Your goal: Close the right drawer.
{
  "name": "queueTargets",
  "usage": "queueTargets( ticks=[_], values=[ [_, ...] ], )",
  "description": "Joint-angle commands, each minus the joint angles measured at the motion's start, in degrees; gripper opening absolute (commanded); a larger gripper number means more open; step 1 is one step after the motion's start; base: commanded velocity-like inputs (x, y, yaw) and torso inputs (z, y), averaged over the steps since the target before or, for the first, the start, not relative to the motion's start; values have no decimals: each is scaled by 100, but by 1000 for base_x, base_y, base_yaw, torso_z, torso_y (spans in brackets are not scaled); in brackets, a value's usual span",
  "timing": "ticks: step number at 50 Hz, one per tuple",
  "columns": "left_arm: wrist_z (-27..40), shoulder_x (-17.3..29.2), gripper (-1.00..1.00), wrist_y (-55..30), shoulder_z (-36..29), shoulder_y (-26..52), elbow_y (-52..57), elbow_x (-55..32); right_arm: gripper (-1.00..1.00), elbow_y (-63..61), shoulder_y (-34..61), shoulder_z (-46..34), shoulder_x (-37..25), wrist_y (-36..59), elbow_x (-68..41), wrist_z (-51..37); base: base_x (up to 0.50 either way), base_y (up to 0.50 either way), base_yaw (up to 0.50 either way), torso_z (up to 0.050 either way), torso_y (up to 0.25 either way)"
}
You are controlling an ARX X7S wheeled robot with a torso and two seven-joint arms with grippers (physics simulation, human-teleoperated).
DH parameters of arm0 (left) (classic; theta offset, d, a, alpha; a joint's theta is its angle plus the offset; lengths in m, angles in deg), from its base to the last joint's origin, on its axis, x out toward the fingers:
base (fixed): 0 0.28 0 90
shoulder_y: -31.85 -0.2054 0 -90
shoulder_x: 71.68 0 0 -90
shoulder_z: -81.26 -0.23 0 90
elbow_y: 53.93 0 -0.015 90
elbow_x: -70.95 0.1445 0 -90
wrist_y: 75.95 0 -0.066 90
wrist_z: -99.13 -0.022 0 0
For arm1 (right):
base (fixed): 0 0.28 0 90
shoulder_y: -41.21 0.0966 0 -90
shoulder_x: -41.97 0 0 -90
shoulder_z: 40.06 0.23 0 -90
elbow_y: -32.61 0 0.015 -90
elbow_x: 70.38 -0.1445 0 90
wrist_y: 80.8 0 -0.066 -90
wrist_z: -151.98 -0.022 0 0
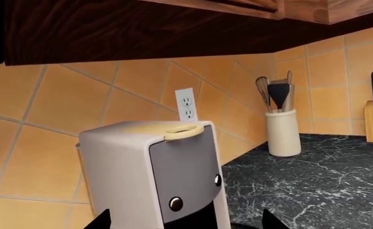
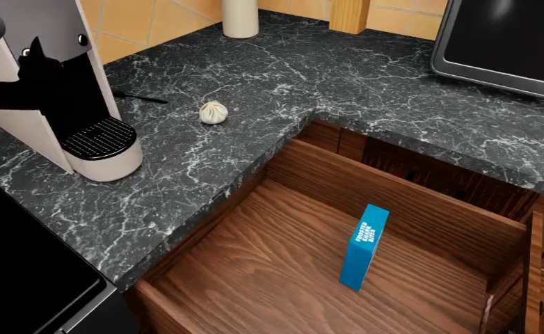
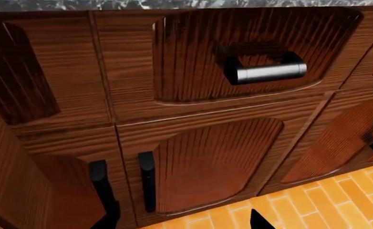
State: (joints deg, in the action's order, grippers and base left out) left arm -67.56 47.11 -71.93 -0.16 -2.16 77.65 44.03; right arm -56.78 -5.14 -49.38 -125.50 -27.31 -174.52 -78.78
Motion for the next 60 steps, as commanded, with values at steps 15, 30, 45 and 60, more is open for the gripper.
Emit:
queueTargets(
  ticks=[15, 30, 45, 60],
  values=[
    [-103, -77, 100, 53, 149, -53, -10, -59, 100, 1372, -334, 128, 1339, 157, -332, 712, 0, 0, 0, 0, 0],
    [-57, -52, 100, 82, 152, -76, -15, -125, 100, 1593, -72, 65, 1664, 523, -109, 807, 0, 0, 0, 0, 0],
    [-5, -35, 100, 91, 180, -98, -10, -195, 100, 1370, 827, 0, 1836, 1236, 525, 679, 0, 0, 0, 0, 0],
    [55, -23, 100, 143, 139, -90, -62, -241, 100, 1737, 1396, -70, 2488, 1893, 771, 972, 0, 0, 0, 0, 0]
  ],
)
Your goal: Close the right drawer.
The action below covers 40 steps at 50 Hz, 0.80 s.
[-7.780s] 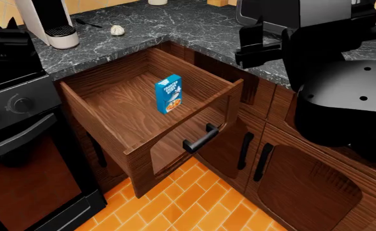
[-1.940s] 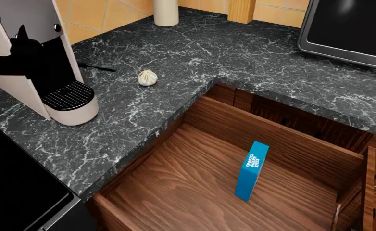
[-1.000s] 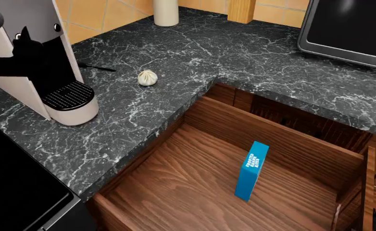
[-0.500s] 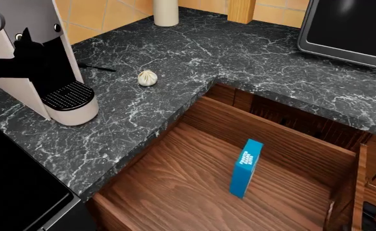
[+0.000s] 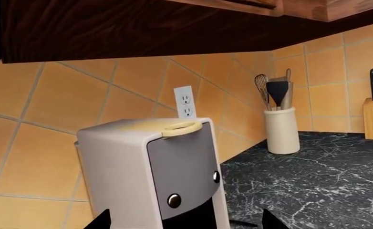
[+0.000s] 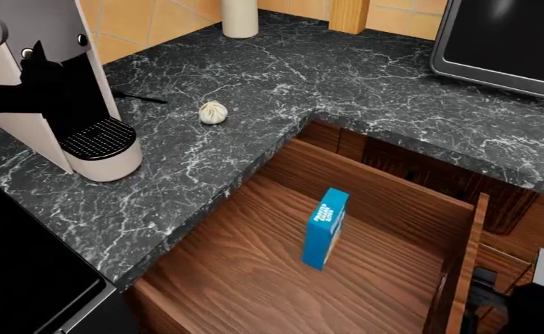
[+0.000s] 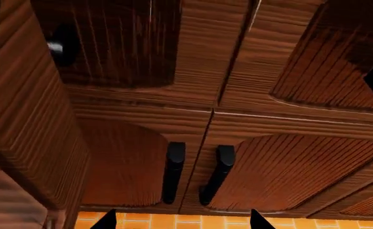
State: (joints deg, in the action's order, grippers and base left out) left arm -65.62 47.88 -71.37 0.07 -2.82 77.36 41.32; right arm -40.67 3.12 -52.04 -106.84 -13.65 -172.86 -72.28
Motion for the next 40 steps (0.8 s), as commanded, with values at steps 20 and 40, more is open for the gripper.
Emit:
queueTargets(
  ticks=[20, 40],
  values=[
    [-77, -50, 100, 100, 116, -6, -56, -47, 100, 1484, 877, 97, 2046, 1243, 640, 1239, 0, 0, 0, 0, 1],
    [2, -30, 100, 150, 105, -46, -68, -113, 100, 2311, 995, -82, 3104, 1730, 780, 2175, 0, 0, 0, 0, 0]
  ],
)
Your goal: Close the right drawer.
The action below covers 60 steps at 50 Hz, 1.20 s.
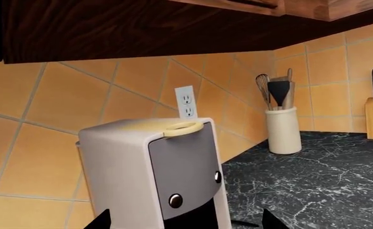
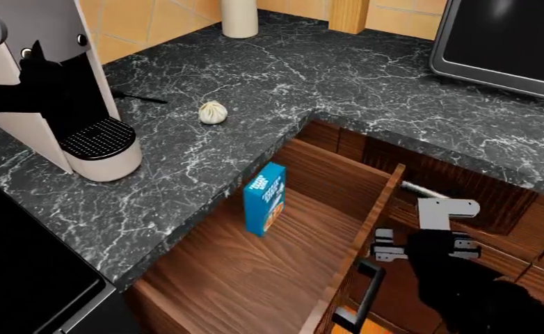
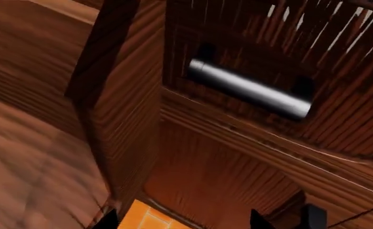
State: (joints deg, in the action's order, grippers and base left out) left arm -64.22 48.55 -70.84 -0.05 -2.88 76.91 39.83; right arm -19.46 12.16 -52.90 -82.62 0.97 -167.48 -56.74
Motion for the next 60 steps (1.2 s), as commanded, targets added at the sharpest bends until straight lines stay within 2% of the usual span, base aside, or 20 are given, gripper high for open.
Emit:
queueTargets(
  ticks=[1, 14, 19, 26, 38, 47, 49, 56, 60],
  values=[
    [-136, -99, 100, 97, 122, -40, -28, 32, 100, 207, 100, -13, 716, 292, 260, 655, 0, 0, 0, 0, 0],
    [-87, -88, 100, 75, 127, -3, -45, -26, 100, 863, 314, -38, 1331, 457, 374, 1269, 0, 0, 0, 0, 0],
    [-67, -83, 100, 56, 123, 17, -44, -53, 100, 1677, 356, -15, 1805, 550, 356, 1761, 0, 0, 0, 0, 0],
    [-44, -65, 100, 71, 139, -5, -34, -80, 100, 3689, 280, -27, 2943, 765, 346, 2943, 0, 0, 0, 0, 0],
    [10, -37, 100, 89, 88, 21, -48, -115, 100, 3705, 409, -268, 3241, 859, 110, 3217, 0, 0, 0, 0, 0],
    [39, -21, 100, 117, 75, -6, -52, -145, 100, 3705, 586, -1042, 3455, 745, -722, 3431, 0, 0, 0, 0, 1],
    [44, -18, 100, 104, 72, 9, -49, -159, 100, 3704, 604, -844, 3458, 775, -568, 3501, 0, 0, 0, 0, 0],
    [73, -11, 100, 116, 46, 4, -39, -184, 100, 3495, 688, 656, 3459, 1102, 844, 3594, 0, 0, 0, 0, 0],
    [93, -8, 100, 117, 33, 10, -40, -197, 100, 3365, 739, 1179, 3459, 1259, 1345, 3623, 0, 0, 0, 0, 3]
  ],
)
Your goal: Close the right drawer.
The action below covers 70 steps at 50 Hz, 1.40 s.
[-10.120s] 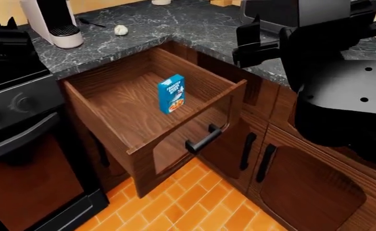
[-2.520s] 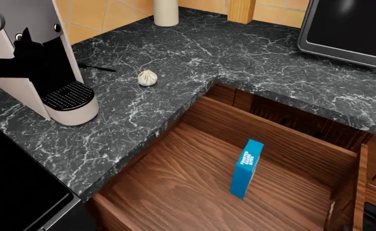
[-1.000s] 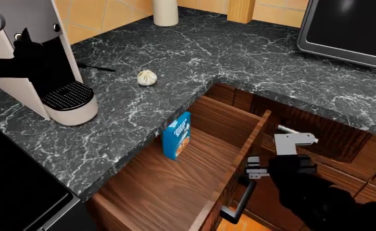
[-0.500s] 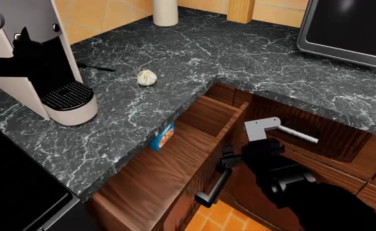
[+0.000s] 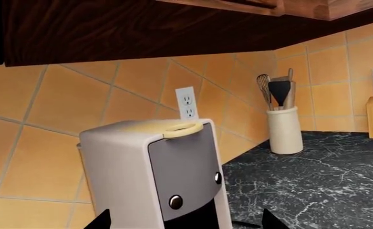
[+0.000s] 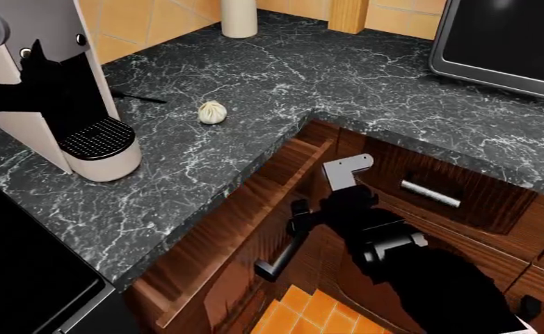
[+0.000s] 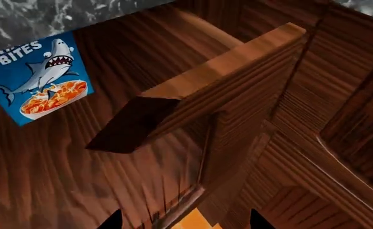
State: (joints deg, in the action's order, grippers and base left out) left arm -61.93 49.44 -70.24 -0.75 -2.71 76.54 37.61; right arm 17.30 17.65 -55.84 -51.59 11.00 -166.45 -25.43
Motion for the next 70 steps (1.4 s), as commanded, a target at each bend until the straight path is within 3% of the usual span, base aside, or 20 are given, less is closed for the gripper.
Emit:
queueTargets(
  ticks=[1, 21, 47, 53, 65, 70],
  values=[
    [-133, -98, 100, 65, 107, -23, 5, 21, 100, -332, 192, 1550, 356, 277, 1316, 507, 0, 0, 0, 0, 0],
    [-72, -79, 100, 79, 92, 11, -48, -62, 100, -632, 206, 1718, 356, 403, 1416, 593, 0, 0, 0, 0, 0],
    [22, -66, 100, 82, 105, -14, -23, -182, 100, 29, 269, 1878, 355, 93, 1301, 427, 0, 0, 0, 0, 1],
    [48, -63, 100, 101, 98, -46, -14, -201, 100, 30, 166, 2726, 266, 167, 2076, 326, 0, 0, 0, 0, 0],
    [88, -48, 100, 99, 113, -39, -20, -258, 100, 29, -76, 5226, 144, 440, 4575, 382, 0, 0, 0, 0, 0],
    [111, -45, 100, 60, 126, -5, -11, -294, 100, 24, -178, 5807, 81, 360, 5151, 385, 0, 0, 0, 0, 0]
  ],
)
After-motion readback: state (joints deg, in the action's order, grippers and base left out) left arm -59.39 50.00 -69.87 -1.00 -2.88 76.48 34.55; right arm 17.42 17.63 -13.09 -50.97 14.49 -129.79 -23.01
